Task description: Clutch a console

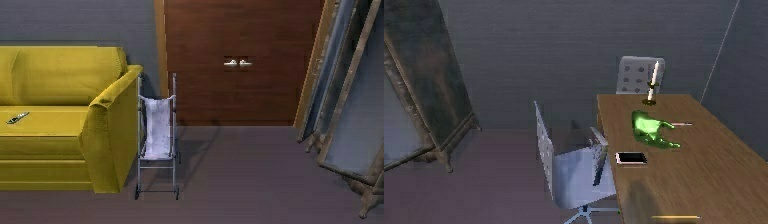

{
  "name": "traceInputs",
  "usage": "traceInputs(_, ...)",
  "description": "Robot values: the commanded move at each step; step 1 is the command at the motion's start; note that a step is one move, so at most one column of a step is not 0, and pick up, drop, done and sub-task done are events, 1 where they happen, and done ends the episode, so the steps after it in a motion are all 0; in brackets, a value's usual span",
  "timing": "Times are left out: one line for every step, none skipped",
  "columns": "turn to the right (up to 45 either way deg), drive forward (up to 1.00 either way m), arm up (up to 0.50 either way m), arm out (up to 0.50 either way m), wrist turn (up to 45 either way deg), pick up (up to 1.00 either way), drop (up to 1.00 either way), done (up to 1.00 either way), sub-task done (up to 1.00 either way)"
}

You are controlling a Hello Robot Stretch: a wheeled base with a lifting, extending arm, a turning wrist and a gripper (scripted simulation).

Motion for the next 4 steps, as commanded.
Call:
traceInputs(0.0,0.0,0.5,0.0,0.0,0.0,0.0,0.0,0.0)
traceInputs(0.0,0.0,0.08,0.0,0.0,0.0,0.0,0.0,0.0)
traceInputs(0.0,0.0,0.0,0.5,0.0,0.0,0.0,0.0,0.0)
traceInputs(0.0,0.0,0.0,0.0,45.0,0.0,0.0,0.0,0.0)
